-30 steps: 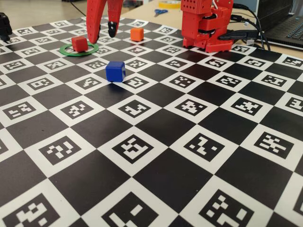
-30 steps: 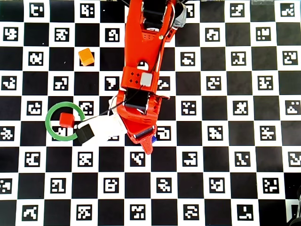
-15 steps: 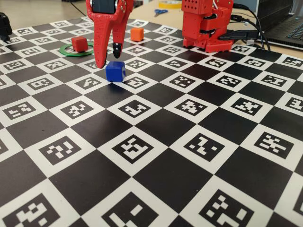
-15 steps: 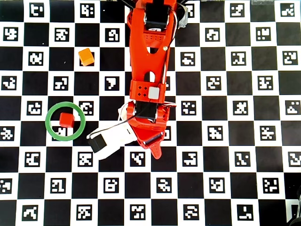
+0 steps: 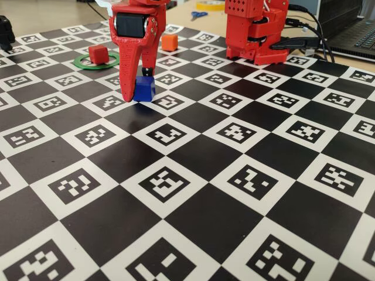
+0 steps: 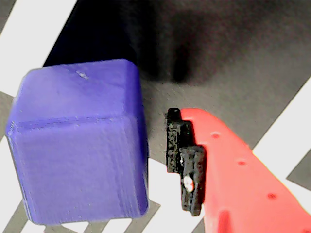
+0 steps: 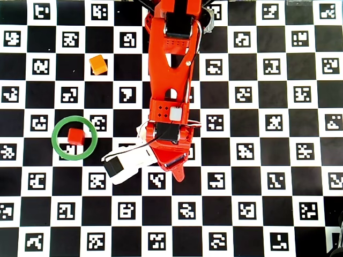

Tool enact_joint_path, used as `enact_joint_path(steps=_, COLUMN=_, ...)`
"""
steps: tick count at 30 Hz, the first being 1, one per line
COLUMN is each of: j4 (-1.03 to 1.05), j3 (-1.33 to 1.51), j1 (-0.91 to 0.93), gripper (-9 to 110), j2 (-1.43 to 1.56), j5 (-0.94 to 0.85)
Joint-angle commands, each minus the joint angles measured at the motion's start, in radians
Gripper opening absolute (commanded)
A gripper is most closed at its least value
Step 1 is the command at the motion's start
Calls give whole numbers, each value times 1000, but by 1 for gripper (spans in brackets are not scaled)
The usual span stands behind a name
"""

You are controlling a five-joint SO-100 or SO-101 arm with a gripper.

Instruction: Grab the red cube then put it in the green circle then put the blue cube on top and finally the orange cube on top

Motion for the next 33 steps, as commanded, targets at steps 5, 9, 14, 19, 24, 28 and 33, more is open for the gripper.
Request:
enact_joint_path(steps=5, j4=-15, j3=-6, j1=-21, gripper=43, j2=26, j5=12)
enact_joint_path(steps=9, j4=-15, j3=-6, j1=-26, gripper=43, j2=25, j5=15)
enact_joint_path(steps=14, j4=-17, j3=-6, j1=-26, gripper=43, j2=21, j5=17)
enact_joint_path(steps=19, j4=-17, j3=-6, j1=-26, gripper=42, j2=21, j5=17)
enact_joint_path(steps=24, j4=-18, j3=-6, j1=-26, gripper=35, j2=21, j5=17)
enact_joint_path(steps=28, j4=-15, j3=-2, j1=-29, gripper=18, j2=21, j5=8)
enact_joint_path(steps=33, j4=-14, j3=-2, j1=-32, gripper=12, j2=20, j5=0)
